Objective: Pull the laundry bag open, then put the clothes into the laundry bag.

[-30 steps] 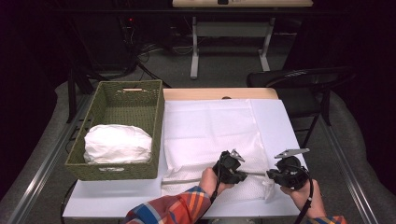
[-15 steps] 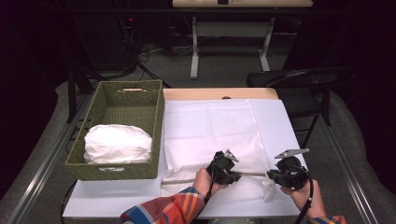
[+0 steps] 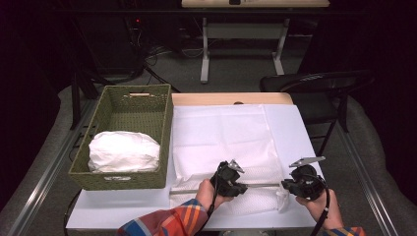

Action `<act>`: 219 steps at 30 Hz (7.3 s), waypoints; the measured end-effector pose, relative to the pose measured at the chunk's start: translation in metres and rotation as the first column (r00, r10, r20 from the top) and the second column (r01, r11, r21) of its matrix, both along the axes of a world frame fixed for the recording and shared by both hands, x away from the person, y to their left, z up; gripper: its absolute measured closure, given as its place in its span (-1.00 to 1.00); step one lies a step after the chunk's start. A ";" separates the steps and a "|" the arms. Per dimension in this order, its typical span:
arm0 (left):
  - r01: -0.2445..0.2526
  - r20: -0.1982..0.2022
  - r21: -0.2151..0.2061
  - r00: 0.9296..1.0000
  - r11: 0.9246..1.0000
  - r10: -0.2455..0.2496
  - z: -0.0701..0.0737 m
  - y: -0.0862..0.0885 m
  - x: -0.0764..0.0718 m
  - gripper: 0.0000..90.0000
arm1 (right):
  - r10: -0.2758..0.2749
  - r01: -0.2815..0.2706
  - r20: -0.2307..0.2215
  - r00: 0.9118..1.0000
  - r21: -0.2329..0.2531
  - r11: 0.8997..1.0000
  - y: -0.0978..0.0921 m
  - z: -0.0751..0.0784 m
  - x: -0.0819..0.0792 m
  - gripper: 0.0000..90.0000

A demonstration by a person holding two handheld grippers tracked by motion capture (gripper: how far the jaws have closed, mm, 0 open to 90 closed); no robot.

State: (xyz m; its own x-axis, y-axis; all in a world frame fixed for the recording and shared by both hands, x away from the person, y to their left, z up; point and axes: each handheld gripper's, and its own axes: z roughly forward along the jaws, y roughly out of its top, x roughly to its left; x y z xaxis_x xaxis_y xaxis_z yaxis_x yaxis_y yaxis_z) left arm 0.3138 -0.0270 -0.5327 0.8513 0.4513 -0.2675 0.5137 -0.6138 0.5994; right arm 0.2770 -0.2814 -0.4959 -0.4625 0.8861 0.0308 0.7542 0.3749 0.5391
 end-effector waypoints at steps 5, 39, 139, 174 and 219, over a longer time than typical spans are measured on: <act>-0.013 -0.002 0.008 1.000 1.000 0.013 0.001 0.009 -0.001 0.90 | 0.005 -0.005 0.001 1.000 -0.006 1.000 0.001 0.000 0.000 0.88; -0.054 -0.013 0.040 0.998 0.998 0.054 0.002 0.049 -0.009 0.91 | 0.016 -0.016 -0.015 1.000 -0.025 1.000 0.004 -0.002 0.001 0.89; -0.361 0.132 0.193 0.931 0.912 0.340 0.012 0.210 -0.042 0.91 | -0.004 -0.006 -0.053 0.999 -0.183 0.983 0.020 -0.017 0.009 0.90; -0.212 -0.010 0.186 0.976 0.959 0.218 0.009 0.190 -0.053 0.28 | 0.064 -0.065 -0.018 0.998 -0.106 0.992 0.026 0.000 0.004 -0.67; -0.204 0.110 0.166 0.976 0.965 0.187 0.021 0.229 -0.062 -0.73 | 0.364 -0.361 0.003 0.931 -0.116 0.925 0.114 -0.005 0.031 -0.79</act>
State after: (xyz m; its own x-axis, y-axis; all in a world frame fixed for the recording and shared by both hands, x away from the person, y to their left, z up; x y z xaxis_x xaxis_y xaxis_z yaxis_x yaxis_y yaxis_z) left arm 0.2518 0.2019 -0.5121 0.7591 0.6442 -0.0939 0.5816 -0.6064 0.5422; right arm 0.3084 -0.1675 -0.5009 -0.7523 0.6547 -0.0734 0.5428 0.6790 0.4943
